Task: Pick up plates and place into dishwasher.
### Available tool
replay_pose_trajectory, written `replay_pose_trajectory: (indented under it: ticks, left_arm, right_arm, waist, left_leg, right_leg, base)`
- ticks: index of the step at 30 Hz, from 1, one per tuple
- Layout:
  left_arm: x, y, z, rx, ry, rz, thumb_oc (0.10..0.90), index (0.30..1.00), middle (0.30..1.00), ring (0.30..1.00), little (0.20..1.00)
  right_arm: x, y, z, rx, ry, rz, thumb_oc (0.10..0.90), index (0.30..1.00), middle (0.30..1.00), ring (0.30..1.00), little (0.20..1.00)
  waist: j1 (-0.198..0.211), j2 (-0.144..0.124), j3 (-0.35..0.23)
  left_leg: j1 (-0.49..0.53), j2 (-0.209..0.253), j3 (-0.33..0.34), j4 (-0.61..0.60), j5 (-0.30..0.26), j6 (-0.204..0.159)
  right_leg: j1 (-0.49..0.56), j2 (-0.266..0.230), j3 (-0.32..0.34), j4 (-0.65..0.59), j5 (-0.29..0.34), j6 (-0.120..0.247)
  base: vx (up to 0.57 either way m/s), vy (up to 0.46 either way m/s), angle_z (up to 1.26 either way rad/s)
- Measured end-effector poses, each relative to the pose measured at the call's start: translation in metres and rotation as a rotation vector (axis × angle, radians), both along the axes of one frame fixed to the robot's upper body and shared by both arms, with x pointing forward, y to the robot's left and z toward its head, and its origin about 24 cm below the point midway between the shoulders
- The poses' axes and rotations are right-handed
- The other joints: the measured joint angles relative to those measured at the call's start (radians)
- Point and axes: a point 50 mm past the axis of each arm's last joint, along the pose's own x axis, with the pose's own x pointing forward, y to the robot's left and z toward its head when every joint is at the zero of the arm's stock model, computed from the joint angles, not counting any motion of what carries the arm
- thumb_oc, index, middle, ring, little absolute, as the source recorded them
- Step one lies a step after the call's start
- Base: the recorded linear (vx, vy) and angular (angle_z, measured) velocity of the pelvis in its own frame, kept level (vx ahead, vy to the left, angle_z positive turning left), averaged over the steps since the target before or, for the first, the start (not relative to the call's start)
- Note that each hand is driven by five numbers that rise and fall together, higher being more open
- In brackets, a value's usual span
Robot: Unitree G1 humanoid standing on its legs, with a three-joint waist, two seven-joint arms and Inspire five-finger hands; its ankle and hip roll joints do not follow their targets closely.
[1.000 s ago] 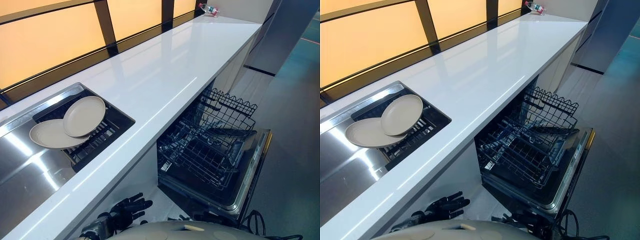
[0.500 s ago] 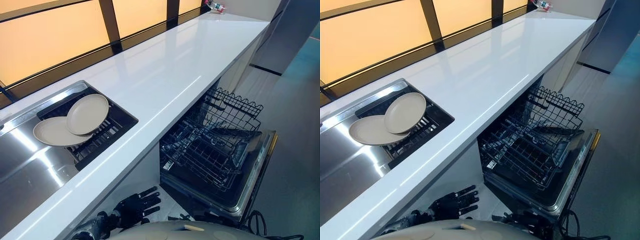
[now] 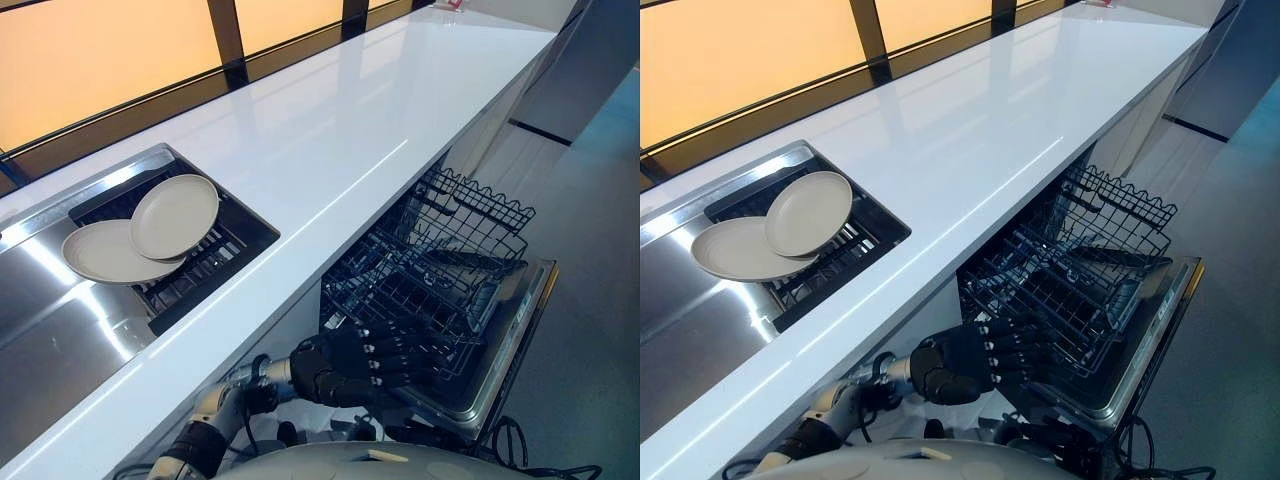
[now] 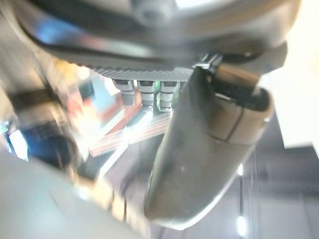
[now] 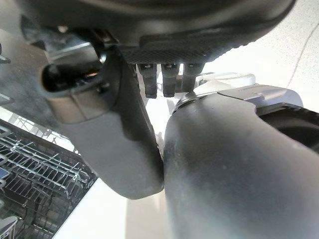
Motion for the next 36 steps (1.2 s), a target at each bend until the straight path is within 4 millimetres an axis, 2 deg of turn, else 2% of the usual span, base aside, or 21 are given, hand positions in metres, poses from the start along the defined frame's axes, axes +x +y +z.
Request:
replay_pose_trajectory:
  ticks: [1,5,8,9,10,11,13,17,21,24,26,31,36]
  left_arm:
    - [0.003,-0.003,0.009,-0.032,-0.018,-0.01,0.8,0.9,0.9,0.9,0.9]
    - [0.018,-0.016,0.085,-0.282,-0.094,-0.046,0.8,0.9,0.9,0.9,0.9]
    - [0.022,-0.018,0.125,-0.442,-0.071,-0.037,0.8,0.9,0.9,0.9,0.9]
    - [0.022,-0.018,0.13,-0.461,-0.071,-0.027,0.8,0.9,0.9,0.9,0.9]
    - [0.027,-0.015,0.143,-0.515,-0.08,0.057,0.8,0.9,0.9,0.9,0.9]
    - [0.03,-0.013,0.147,-0.526,-0.089,0.101,0.8,0.9,0.9,0.9,0.9]
    - [0.041,-0.005,0.157,-0.507,-0.113,0.313,0.8,0.9,0.9,0.9,0.9]
    - [0.067,0.016,0.149,-0.215,-0.238,0.813,0.8,0.9,0.9,0.9,0.9]
    - [0.082,0.044,0.134,0.095,-0.401,1.163,0.8,0.9,0.9,0.9,0.9]
    - [0.086,0.071,0.141,0.352,-0.677,1.416,0.8,0.9,0.9,0.9,0.9]
    - [0.086,0.093,0.156,0.516,-0.928,1.642,0.8,0.9,0.9,0.9,0.9]
    - [0.083,0.142,0.189,0.844,-1.347,1.952,0.8,0.9,0.9,0.9,0.9]
    - [0.089,0.177,0.201,1.204,-1.589,2.025,0.8,0.9,0.9,0.9,0.9]
  right_arm:
    - [0.001,0.0,0.0,0.0,-0.001,0.003,0.8,0.9,0.9,0.9,0.9]
    - [0.005,0.002,0.001,-0.001,-0.008,0.019,0.8,0.9,0.9,0.9,0.9]
    - [0.009,0.004,0.001,-0.004,-0.011,0.03,0.8,0.9,0.9,0.9,0.9]
    - [0.009,0.004,0.001,-0.007,-0.011,0.03,0.8,0.9,0.9,0.9,0.9]
    - [0.01,0.005,0.0,-0.013,-0.011,0.032,0.8,0.9,0.9,0.9,0.9]
    - [0.01,0.005,0.0,-0.014,-0.011,0.033,0.8,0.9,0.9,0.9,0.9]
    - [0.011,0.005,0.0,-0.015,-0.011,0.033,0.8,0.9,0.9,0.9,0.9]
    - [0.011,0.004,0.001,-0.029,-0.01,0.031,0.8,0.9,0.9,0.9,0.9]
    - [0.01,-0.003,0.002,-0.046,-0.015,0.024,0.8,0.9,0.9,0.9,0.9]
    - [0.006,-0.003,0.001,-0.044,-0.012,0.009,0.8,0.9,0.9,0.9,0.9]
    - [0.004,-0.007,0.002,-0.054,-0.006,0.007,0.8,0.9,0.9,0.9,0.9]
    - [-0.004,-0.009,0.001,-0.061,0.017,0.002,0.8,0.9,0.9,0.9,0.9]
    - [-0.015,-0.012,0.0,-0.066,0.047,-0.006,0.8,0.9,0.9,0.9,0.9]
  waist:
    - [-0.002,0.0,0.0]
    - [-0.025,0.0,0.002]
    - [-0.044,0.001,0.002]
    - [-0.046,0.001,0.002]
    - [-0.054,0.002,0.002]
    - [-0.056,0.002,0.002]
    - [-0.058,0.003,0.002]
    - [-0.057,0.017,0.004]
    - [-0.048,0.043,0.007]
    - [-0.035,0.054,0.005]
    - [-0.022,0.057,0.003]
    - [0.017,0.063,-0.011]
    - [0.051,0.069,-0.042]
  left_leg:
    - [0.0,0.0,0.0,0.0,0.0,0.0]
    - [0.002,0.0,0.001,0.0,0.0,0.0]
    - [0.003,-0.001,0.002,0.001,-0.002,0.0]
    - [0.003,-0.001,0.002,0.001,-0.002,0.0]
    - [0.004,-0.001,0.002,0.001,-0.002,0.0]
    - [0.004,-0.001,0.003,0.001,-0.003,0.0]
    - [0.005,-0.001,0.002,0.001,-0.003,-0.001]
    - [0.008,-0.001,0.001,0.0,-0.003,-0.001]
    - [0.009,-0.001,-0.004,0.001,-0.003,-0.001]
    - [0.014,0.002,-0.016,0.002,-0.004,-0.003]
    - [0.014,0.002,-0.024,0.002,-0.004,-0.004]
    - [0.014,0.001,-0.027,0.001,-0.004,-0.003]
    - [0.009,-0.001,-0.043,0.0,-0.003,-0.004]
  right_leg:
    - [0.0,0.0,0.0,0.0,0.0,0.0]
    - [0.0,0.002,0.008,0.0,0.0,0.001]
    - [0.0,0.002,0.009,0.0,0.0,0.0]
    - [0.001,0.002,0.009,0.0,0.0,0.0]
    - [0.002,0.003,0.008,0.0,0.0,0.0]
    - [0.002,0.003,0.009,0.0,0.0,0.0]
    - [0.003,0.004,0.009,0.0,0.0,0.0]
    - [0.006,0.004,0.01,0.0,0.0,0.0]
    - [0.008,0.004,0.007,-0.001,0.0,0.0]
    - [0.018,0.009,-0.003,-0.005,-0.001,-0.001]
    - [0.021,0.01,-0.008,-0.006,-0.003,-0.002]
    - [0.022,0.008,-0.011,-0.006,-0.003,-0.002]
    - [0.024,0.007,-0.024,-0.006,-0.003,-0.002]
  base:
    - [0.0,0.0,0.0]
    - [0.01,-0.012,-0.04]
    - [0.0,0.0,0.0]
    - [0.0,0.0,0.0]
    - [0.0,0.0,0.0]
    - [0.0,0.0,0.0]
    - [0.0,0.0,0.0]
    - [0.0,-0.008,0.0]
    - [0.02,-0.053,0.02]
    - [0.04,-0.076,0.09]
    - [0.05,-0.073,0.08]
    - [0.02,-0.044,0.02]
    - [0.0,0.001,0.08]
